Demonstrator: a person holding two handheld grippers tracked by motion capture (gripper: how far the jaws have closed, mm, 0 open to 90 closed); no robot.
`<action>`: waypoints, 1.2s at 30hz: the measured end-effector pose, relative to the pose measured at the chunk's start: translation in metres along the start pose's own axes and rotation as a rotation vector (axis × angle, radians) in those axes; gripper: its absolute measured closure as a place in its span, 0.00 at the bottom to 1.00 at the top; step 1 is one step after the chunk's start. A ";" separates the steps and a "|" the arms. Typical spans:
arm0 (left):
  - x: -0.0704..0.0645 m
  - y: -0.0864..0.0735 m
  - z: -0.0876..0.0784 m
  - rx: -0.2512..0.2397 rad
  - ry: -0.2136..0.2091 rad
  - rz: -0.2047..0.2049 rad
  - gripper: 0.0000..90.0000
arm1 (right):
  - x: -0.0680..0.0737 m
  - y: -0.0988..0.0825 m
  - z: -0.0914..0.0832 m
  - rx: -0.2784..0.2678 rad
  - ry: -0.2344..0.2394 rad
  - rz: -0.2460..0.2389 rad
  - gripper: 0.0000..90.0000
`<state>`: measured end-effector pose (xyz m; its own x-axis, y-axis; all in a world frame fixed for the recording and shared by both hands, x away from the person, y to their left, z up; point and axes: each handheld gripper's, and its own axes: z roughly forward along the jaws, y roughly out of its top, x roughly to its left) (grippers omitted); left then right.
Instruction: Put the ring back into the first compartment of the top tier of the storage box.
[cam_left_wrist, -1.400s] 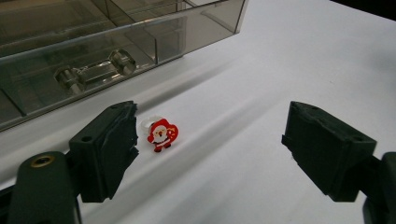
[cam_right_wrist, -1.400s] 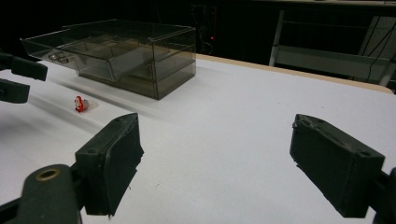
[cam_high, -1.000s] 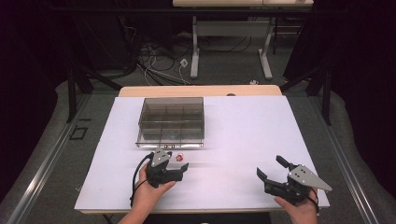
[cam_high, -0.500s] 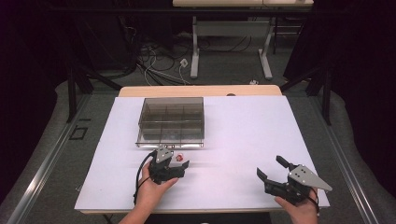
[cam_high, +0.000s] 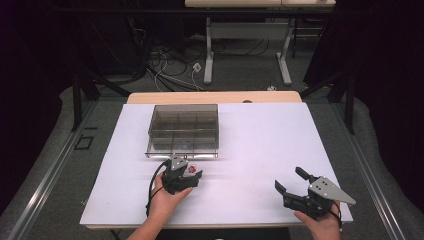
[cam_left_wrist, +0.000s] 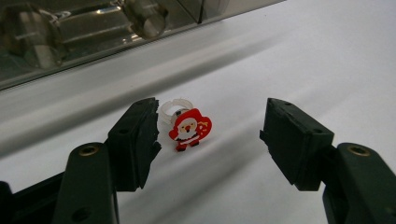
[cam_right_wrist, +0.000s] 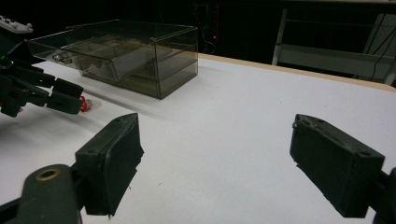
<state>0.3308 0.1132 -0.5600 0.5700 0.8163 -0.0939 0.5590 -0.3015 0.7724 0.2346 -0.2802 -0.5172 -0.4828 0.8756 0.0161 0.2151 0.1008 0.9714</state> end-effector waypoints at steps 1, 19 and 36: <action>0.000 0.000 0.000 0.005 0.002 0.001 0.41 | 0.000 0.000 0.000 0.000 0.001 0.000 0.18; 0.005 0.001 0.005 0.041 0.012 -0.054 0.54 | 0.000 0.000 0.000 0.004 0.007 -0.001 0.18; 0.002 0.003 0.009 0.070 0.037 -0.036 0.67 | -0.001 0.000 0.000 0.006 0.006 0.002 0.18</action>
<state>0.3394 0.1097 -0.5642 0.5265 0.8446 -0.0969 0.6203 -0.3037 0.7232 0.2348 -0.2813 -0.5175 -0.4878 0.8727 0.0196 0.2208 0.1016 0.9700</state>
